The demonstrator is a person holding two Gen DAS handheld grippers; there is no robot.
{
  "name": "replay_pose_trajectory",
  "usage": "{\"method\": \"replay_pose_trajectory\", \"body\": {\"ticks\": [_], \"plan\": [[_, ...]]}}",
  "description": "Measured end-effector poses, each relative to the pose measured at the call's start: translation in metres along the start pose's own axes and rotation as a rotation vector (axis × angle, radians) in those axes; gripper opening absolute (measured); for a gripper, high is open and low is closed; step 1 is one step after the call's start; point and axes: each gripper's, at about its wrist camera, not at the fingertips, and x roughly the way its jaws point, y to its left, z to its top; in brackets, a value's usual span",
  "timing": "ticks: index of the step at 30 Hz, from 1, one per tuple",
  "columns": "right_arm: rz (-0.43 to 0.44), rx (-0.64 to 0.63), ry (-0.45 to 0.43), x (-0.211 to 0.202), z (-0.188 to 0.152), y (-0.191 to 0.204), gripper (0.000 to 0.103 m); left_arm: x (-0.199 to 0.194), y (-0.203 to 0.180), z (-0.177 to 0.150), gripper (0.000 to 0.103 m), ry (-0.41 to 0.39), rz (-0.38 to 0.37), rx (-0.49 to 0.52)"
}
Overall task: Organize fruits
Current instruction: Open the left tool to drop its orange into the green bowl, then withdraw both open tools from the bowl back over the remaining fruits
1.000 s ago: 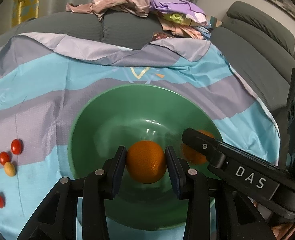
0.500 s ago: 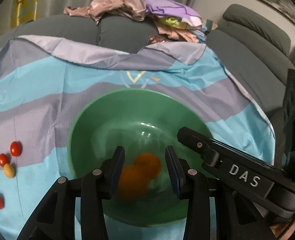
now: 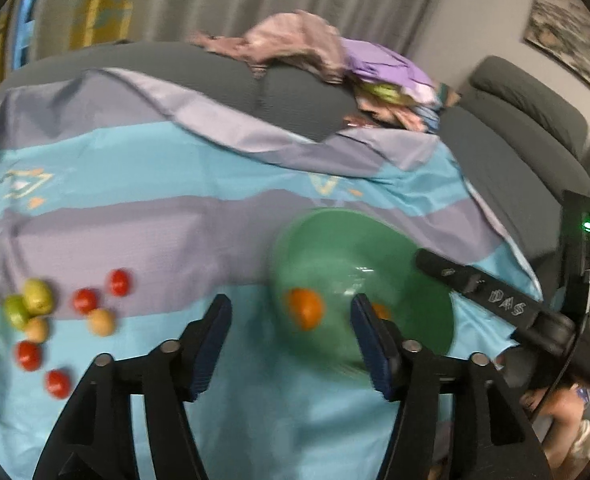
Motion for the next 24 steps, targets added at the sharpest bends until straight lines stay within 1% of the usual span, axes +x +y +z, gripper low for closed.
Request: {"method": "replay_pose_trajectory", "body": {"ticks": [2, 7, 9, 10, 11, 12, 15, 20, 22, 24], "plan": [[0.001, -0.019, -0.003, 0.000, -0.001, 0.008, 0.072, -0.015, 0.025, -0.001, 0.065, -0.011, 0.059, -0.035], [0.037, -0.087, 0.006, 0.003, -0.007, 0.037, 0.073, -0.046, 0.074, -0.007, 0.066, -0.032, 0.160, -0.069], [0.048, -0.123, 0.012, 0.005, -0.011, 0.052, 0.077, -0.057, 0.093, -0.011, 0.066, -0.048, 0.193, -0.094], [0.053, -0.137, 0.014, 0.006, -0.013, 0.058, 0.079, -0.059, 0.101, -0.012, 0.066, -0.054, 0.203, -0.108], [0.060, -0.151, 0.016, 0.007, -0.015, 0.064, 0.083, -0.062, 0.108, -0.014, 0.066, -0.059, 0.212, -0.120], [0.071, -0.166, 0.020, 0.008, -0.017, 0.072, 0.084, -0.064, 0.119, -0.017, 0.066, -0.063, 0.224, -0.137], [0.090, -0.218, 0.037, 0.014, -0.025, 0.095, 0.084, -0.067, 0.139, -0.023, 0.066, -0.080, 0.254, -0.194], [0.138, -0.280, 0.067, 0.029, -0.044, 0.133, 0.084, -0.068, 0.167, -0.029, 0.066, -0.090, 0.246, -0.245], [0.131, -0.325, 0.067, 0.037, -0.055, 0.148, 0.084, -0.067, 0.179, -0.032, 0.066, -0.114, 0.262, -0.257], [0.114, -0.359, 0.067, 0.044, -0.064, 0.158, 0.084, -0.066, 0.189, -0.036, 0.066, -0.110, 0.283, -0.284]]}}
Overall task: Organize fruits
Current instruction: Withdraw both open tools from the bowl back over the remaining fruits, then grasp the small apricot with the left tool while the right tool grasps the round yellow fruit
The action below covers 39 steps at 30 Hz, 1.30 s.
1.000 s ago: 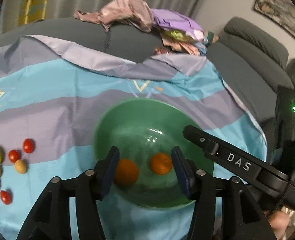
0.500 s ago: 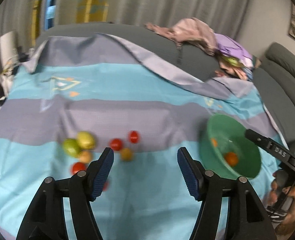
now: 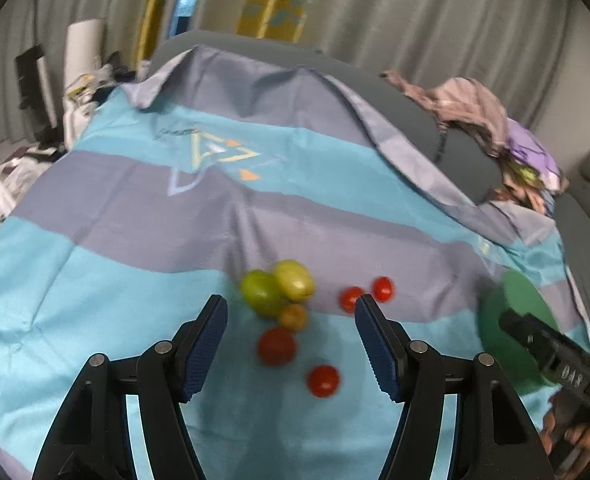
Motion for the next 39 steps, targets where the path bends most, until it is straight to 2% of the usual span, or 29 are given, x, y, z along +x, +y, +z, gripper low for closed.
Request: {"method": "replay_pose_trajectory", "body": {"ticks": [3, 7, 12, 17, 23, 33, 39], "plan": [[0.018, -0.024, 0.010, 0.009, -0.007, 0.012, 0.084, 0.005, 0.009, 0.002, 0.066, 0.013, -0.008, -0.038], [0.042, -0.030, 0.010, 0.014, -0.014, 0.020, 0.084, 0.008, 0.010, 0.000, 0.066, 0.020, 0.003, -0.028], [0.003, -0.069, 0.005, 0.023, -0.026, 0.034, 0.084, 0.017, 0.012, -0.004, 0.066, 0.055, 0.003, -0.023], [0.005, -0.110, -0.002, 0.023, -0.035, 0.048, 0.084, 0.022, 0.011, -0.010, 0.066, 0.084, 0.005, -0.022], [0.025, -0.125, 0.015, 0.025, -0.040, 0.055, 0.084, 0.016, 0.001, -0.013, 0.066, 0.052, 0.022, 0.040], [0.019, -0.128, 0.032, 0.027, -0.043, 0.056, 0.084, 0.022, 0.002, -0.013, 0.066, 0.086, 0.019, 0.033], [0.014, -0.138, 0.035, 0.028, -0.044, 0.058, 0.084, 0.020, 0.000, -0.014, 0.066, 0.078, 0.018, 0.042]]}}
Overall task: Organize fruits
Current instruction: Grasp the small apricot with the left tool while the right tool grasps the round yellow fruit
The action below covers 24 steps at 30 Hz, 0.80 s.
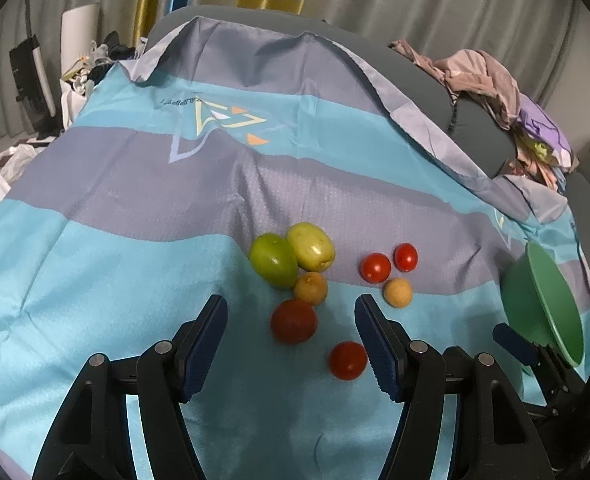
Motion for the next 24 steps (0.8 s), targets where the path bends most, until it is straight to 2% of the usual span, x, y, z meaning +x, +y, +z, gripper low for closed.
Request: {"method": "replay_pose_trajectory", "body": {"ticks": [7, 13, 15, 20, 24], "plan": [[0.021, 0.007, 0.010, -0.001, 0.000, 0.000, 0.084, 0.000, 0.001, 0.000, 0.066, 0.015, -0.010, -0.014], [0.111, 0.061, 0.042, 0.001, 0.002, -0.007, 0.082, 0.001, 0.003, 0.002, 0.066, 0.030, -0.039, -0.024], [0.144, 0.079, 0.056, 0.002, 0.001, -0.009, 0.080, 0.003, 0.006, 0.004, 0.066, 0.044, -0.070, -0.039], [0.210, 0.111, 0.092, 0.005, 0.001, -0.010, 0.068, 0.009, 0.014, 0.006, 0.066, 0.107, -0.127, -0.091], [0.275, 0.159, 0.135, 0.009, 0.006, -0.015, 0.046, 0.006, 0.015, 0.007, 0.055, 0.103, -0.122, -0.082]]}}
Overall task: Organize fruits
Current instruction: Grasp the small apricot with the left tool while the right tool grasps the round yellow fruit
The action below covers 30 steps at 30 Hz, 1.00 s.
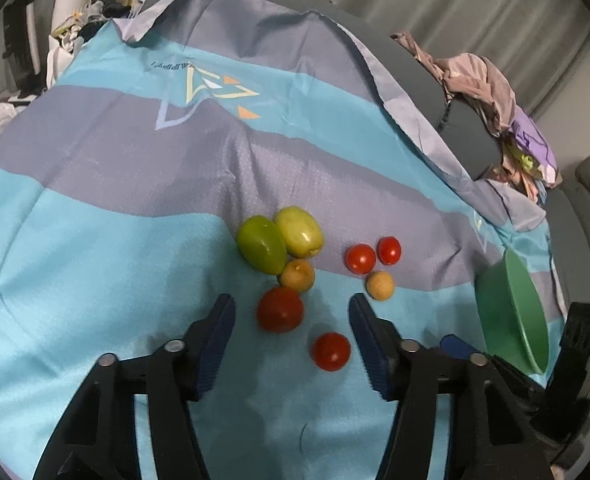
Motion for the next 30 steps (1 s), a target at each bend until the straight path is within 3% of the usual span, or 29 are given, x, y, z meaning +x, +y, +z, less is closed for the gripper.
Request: {"method": "replay_pose_trajectory", "body": {"ticks": [4, 9, 13, 17, 20, 30], "plan": [[0.047, 0.039, 0.040, 0.004, 0.015, 0.000, 0.041, 0.002, -0.004, 0.001, 0.048, 0.002, -0.008, 0.020], [0.026, 0.003, 0.069, 0.021, 0.038, 0.009, 0.039, 0.012, -0.013, 0.014, 0.043, 0.006, 0.010, 0.060], [0.020, 0.003, 0.109, 0.042, 0.047, 0.003, 0.033, 0.027, -0.016, 0.023, 0.041, 0.053, -0.005, 0.066], [0.070, 0.035, 0.122, 0.052, 0.052, -0.002, 0.033, 0.041, -0.016, 0.022, 0.040, 0.095, 0.045, 0.082], [0.081, 0.036, 0.122, 0.057, 0.055, -0.002, 0.033, 0.050, -0.013, 0.019, 0.040, 0.133, 0.028, 0.059], [0.057, 0.045, 0.131, 0.065, 0.055, -0.008, 0.032, 0.058, -0.012, 0.015, 0.039, 0.104, 0.096, 0.048]]}}
